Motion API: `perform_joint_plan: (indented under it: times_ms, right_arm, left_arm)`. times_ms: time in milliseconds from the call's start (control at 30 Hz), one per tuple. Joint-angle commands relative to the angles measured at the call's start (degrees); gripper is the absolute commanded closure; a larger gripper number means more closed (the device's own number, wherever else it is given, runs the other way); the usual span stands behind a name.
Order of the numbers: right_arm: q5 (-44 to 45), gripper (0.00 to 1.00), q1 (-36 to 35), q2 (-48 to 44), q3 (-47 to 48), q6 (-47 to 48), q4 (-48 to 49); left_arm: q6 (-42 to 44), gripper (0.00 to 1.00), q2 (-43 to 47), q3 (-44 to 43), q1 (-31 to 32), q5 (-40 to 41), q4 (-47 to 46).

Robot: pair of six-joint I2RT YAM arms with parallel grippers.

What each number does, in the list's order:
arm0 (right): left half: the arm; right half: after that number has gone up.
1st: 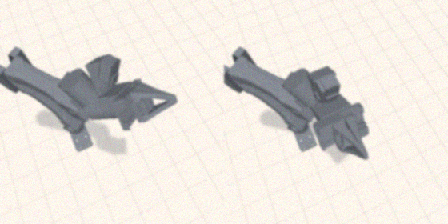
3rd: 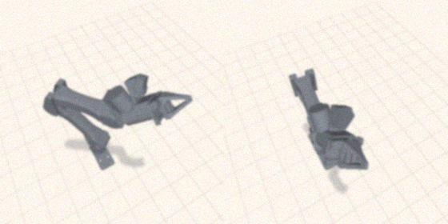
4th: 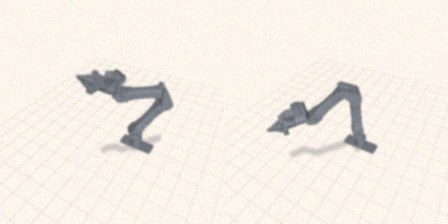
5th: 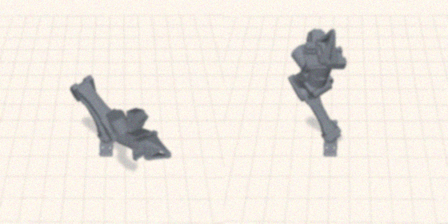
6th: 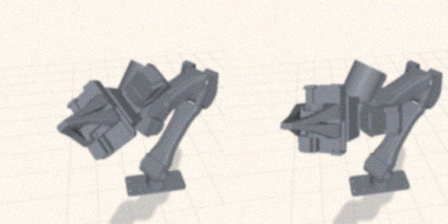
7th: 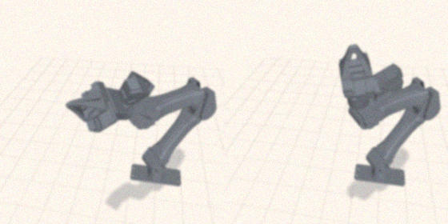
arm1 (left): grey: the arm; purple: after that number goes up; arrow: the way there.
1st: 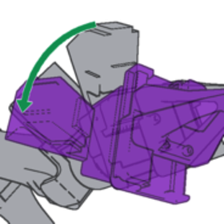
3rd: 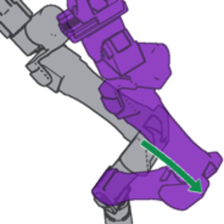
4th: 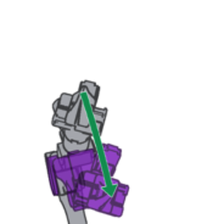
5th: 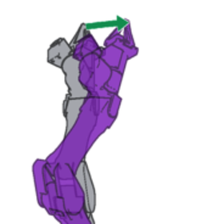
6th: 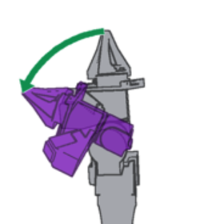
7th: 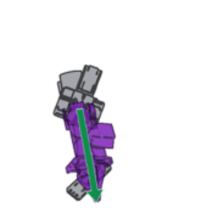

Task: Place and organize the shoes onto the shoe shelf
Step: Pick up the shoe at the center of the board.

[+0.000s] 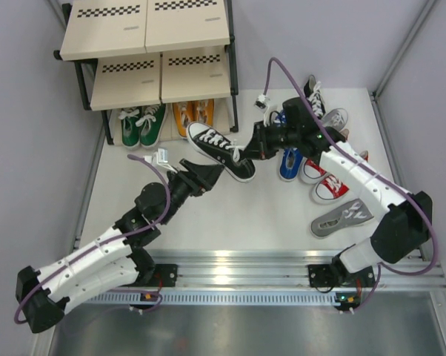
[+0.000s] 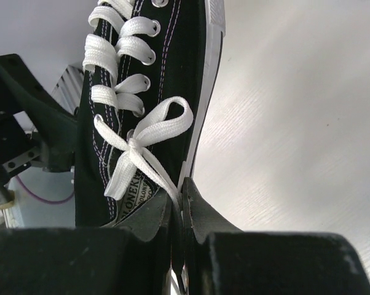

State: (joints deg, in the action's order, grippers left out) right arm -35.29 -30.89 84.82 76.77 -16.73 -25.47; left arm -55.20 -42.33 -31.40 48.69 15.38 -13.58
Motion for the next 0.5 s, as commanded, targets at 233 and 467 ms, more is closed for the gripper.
perform_joint_plan:
  times_ms: [233,467]
  right_arm:
    - [-6.7,1.00,0.7,-5.4,-1.9,-0.1,8.2]
    - [-9.3,1.00,0.5,-6.5,-3.0,0.1,9.2]
  left_arm:
    - [-8.4,0.15,3.3,2.7,-0.3,7.6,0.4]
    - [-11.9,0.15,-0.6,2.2,-1.3,7.8,-3.9]
